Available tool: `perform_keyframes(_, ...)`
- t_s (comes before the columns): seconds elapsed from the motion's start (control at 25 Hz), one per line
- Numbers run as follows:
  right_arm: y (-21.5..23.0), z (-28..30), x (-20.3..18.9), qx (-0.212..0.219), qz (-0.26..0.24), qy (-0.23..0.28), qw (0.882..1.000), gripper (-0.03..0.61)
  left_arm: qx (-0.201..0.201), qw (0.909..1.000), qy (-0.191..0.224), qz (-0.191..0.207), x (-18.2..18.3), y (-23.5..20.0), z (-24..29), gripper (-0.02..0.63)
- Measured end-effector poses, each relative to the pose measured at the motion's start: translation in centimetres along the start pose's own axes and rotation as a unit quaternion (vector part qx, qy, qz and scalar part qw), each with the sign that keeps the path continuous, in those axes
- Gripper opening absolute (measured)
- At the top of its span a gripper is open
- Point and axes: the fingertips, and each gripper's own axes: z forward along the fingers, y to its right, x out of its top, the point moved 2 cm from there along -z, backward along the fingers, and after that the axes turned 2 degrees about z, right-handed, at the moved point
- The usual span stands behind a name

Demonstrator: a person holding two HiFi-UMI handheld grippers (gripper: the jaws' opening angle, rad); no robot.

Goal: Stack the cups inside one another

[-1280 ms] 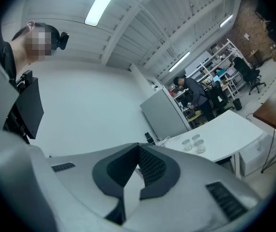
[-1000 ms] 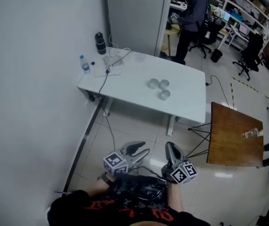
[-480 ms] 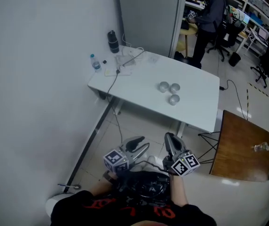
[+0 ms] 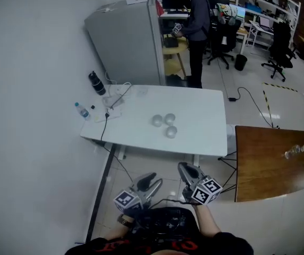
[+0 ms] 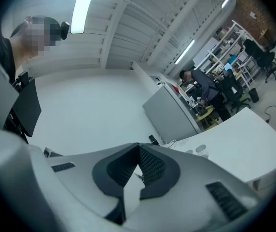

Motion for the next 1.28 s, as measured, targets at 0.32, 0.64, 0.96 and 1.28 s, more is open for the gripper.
perform_keyframes(0.32,2.3,-1.1,1.4,-0.008,0.021,0.054,0.998,0.003,0.001,0.9999,-0.002,0.01,1.2,-0.6,1.5,0.144)
perform_keyframes(0.64,0.0,3.4,1.4,0.074,0.033,0.03,0.996,0.005,-0.001,0.9997,0.002,-0.024,1.5,-4.3,0.5,0.112)
perform_keyframes(0.96,-4.0,14.9,-1.1,0.098,0.015,-0.005,0.995,0.005,0.006,0.9992,0.04,-0.005,5.4,-14.9,-3.8,0.112)
perform_keyframes(1.28,-8.3,23.7,-3.4,0.085,-0.03,-0.02,0.996,0.005,0.021,0.9968,0.074,-0.02,8.5,-22.3,-7.9,0.112)
